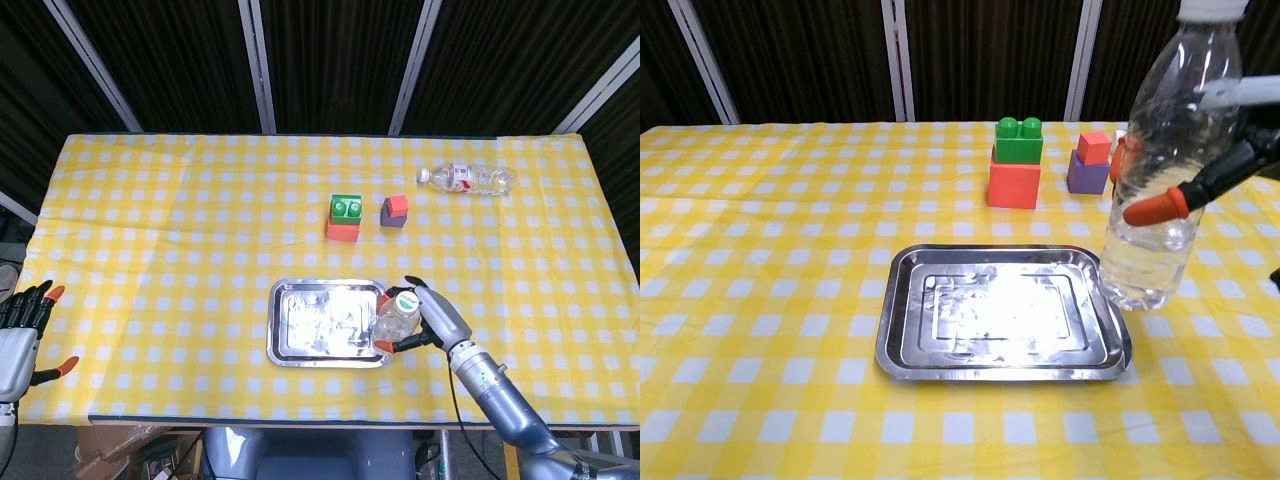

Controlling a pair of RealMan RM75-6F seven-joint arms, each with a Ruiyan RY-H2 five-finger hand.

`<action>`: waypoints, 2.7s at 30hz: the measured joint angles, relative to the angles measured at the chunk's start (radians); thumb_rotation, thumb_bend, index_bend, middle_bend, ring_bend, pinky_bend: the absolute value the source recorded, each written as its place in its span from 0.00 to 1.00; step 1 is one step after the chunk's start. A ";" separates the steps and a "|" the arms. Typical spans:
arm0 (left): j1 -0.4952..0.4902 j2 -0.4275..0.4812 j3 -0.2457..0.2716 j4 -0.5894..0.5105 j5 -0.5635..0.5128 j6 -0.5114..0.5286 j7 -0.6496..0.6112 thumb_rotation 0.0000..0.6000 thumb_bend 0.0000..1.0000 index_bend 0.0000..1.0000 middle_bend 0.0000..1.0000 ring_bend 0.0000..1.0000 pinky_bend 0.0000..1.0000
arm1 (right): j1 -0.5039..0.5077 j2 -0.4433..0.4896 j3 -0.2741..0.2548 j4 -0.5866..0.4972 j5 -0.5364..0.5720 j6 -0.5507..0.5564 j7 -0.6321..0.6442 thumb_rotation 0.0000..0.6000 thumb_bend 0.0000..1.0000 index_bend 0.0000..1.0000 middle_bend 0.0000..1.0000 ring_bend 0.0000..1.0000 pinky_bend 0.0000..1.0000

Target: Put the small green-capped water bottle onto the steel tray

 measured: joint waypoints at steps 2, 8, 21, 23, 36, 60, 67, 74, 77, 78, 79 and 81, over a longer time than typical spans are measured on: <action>0.001 0.001 0.001 -0.001 0.002 0.002 0.000 1.00 0.14 0.04 0.00 0.00 0.00 | 0.002 0.043 0.024 -0.031 -0.001 0.002 0.009 1.00 0.81 0.87 0.67 0.36 0.00; 0.006 0.008 0.000 -0.006 0.005 0.016 -0.009 1.00 0.14 0.04 0.00 0.00 0.00 | 0.026 0.178 0.129 -0.110 0.050 0.010 0.036 1.00 0.81 0.88 0.68 0.37 0.00; 0.012 0.019 -0.001 -0.014 0.006 0.024 -0.026 1.00 0.14 0.04 0.00 0.00 0.00 | 0.075 0.398 0.197 -0.193 0.220 -0.026 0.056 1.00 0.81 0.89 0.69 0.38 0.00; 0.013 0.019 -0.001 -0.014 0.007 0.026 -0.025 1.00 0.14 0.04 0.00 0.00 0.00 | 0.070 0.378 0.171 -0.177 0.212 -0.038 0.062 1.00 0.81 0.89 0.69 0.38 0.00; 0.010 0.011 -0.002 -0.009 0.002 0.019 -0.010 1.00 0.14 0.04 0.00 0.00 0.00 | 0.002 0.086 0.020 0.009 -0.017 -0.056 0.174 1.00 0.83 0.89 0.69 0.38 0.00; 0.008 0.014 -0.005 -0.001 -0.016 0.006 -0.017 1.00 0.14 0.04 0.00 0.00 0.00 | 0.121 -0.316 -0.017 -0.052 0.059 0.227 -0.262 1.00 0.83 0.89 0.69 0.38 0.00; 0.007 0.011 -0.001 -0.007 -0.016 -0.001 0.001 1.00 0.14 0.04 0.00 0.00 0.00 | 0.063 -0.190 -0.020 -0.019 0.067 0.212 -0.153 1.00 0.83 0.89 0.69 0.38 0.00; 0.005 0.001 -0.002 -0.016 -0.025 -0.005 0.030 1.00 0.14 0.04 0.00 0.00 0.00 | -0.030 0.008 -0.020 0.068 -0.003 0.132 0.086 1.00 0.83 0.89 0.69 0.38 0.00; 0.005 0.001 -0.001 -0.017 -0.023 -0.005 0.033 1.00 0.14 0.04 0.00 0.00 0.00 | -0.061 0.044 -0.021 0.114 -0.059 0.092 0.182 1.00 0.83 0.89 0.69 0.38 0.00; 0.005 0.001 0.000 -0.018 -0.021 -0.004 0.033 1.00 0.14 0.04 0.00 0.00 0.00 | -0.068 0.051 -0.022 0.126 -0.077 0.082 0.199 1.00 0.83 0.89 0.69 0.38 0.00; 0.005 0.001 0.000 -0.019 -0.020 -0.004 0.033 1.00 0.14 0.04 0.00 0.00 0.00 | -0.074 0.057 -0.024 0.138 -0.098 0.072 0.213 1.00 0.83 0.89 0.69 0.38 0.00; 0.005 0.002 0.000 -0.020 -0.019 -0.002 0.031 1.00 0.14 0.04 0.00 0.00 0.00 | -0.077 0.057 -0.028 0.143 -0.122 0.060 0.223 1.00 0.83 0.89 0.69 0.38 0.00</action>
